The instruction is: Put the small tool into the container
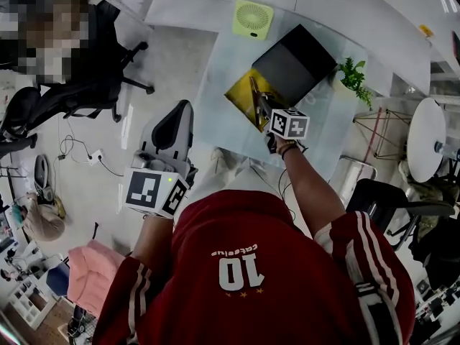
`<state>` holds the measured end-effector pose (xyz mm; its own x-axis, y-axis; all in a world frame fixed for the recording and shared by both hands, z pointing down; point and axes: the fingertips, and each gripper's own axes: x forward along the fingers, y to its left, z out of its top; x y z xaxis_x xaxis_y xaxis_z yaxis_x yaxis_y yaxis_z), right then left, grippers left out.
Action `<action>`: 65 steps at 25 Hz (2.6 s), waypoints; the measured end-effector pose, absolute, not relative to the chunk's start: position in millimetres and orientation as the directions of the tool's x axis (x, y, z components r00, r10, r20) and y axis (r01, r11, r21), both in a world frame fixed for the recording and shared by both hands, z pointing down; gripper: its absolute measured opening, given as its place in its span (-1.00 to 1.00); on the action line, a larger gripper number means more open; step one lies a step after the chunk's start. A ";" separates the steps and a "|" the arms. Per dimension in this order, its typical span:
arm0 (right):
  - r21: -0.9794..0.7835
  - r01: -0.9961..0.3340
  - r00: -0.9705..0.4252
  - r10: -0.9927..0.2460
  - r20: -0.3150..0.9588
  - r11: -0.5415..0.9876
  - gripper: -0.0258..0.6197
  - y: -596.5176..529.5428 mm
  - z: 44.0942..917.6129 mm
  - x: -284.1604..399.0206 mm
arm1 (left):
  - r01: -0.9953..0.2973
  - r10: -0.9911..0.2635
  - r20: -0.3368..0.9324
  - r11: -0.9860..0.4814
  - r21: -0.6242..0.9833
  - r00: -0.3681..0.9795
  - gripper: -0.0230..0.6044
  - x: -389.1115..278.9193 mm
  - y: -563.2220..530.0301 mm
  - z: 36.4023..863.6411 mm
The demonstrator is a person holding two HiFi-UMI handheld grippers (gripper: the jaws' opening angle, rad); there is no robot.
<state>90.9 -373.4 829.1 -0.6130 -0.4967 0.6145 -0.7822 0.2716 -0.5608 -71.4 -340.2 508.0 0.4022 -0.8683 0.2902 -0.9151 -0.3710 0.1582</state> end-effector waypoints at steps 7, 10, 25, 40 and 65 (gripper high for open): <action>-0.563 -0.786 -0.609 -0.476 0.634 0.256 -0.87 -373.4 840.5 85.8 | -0.923 -0.874 0.299 -0.354 0.151 0.384 -0.92 -78.8 -334.8 509.2; -0.553 -0.787 -0.613 -0.449 0.651 0.273 -0.86 -369.2 844.8 83.9 | -0.925 -0.876 0.297 -0.350 0.150 0.380 -0.92 -78.8 -333.4 508.0; -0.485 -0.842 -0.539 -0.397 0.743 0.235 -0.65 -357.6 860.4 102.6 | -0.925 -0.881 0.284 -0.350 0.146 0.378 -0.92 -77.8 -322.7 503.2; -0.488 -0.861 -0.493 -0.468 0.733 0.143 -0.63 -339.7 835.3 147.2 | -0.906 -0.880 0.221 -0.400 0.138 0.421 -0.92 -51.3 -310.0 482.5; -0.253 -0.954 -0.255 -0.878 0.405 0.160 -0.63 -281.7 553.8 175.3 | -0.751 -0.755 0.039 -0.644 0.144 0.655 -0.92 -93.4 -326.4 404.2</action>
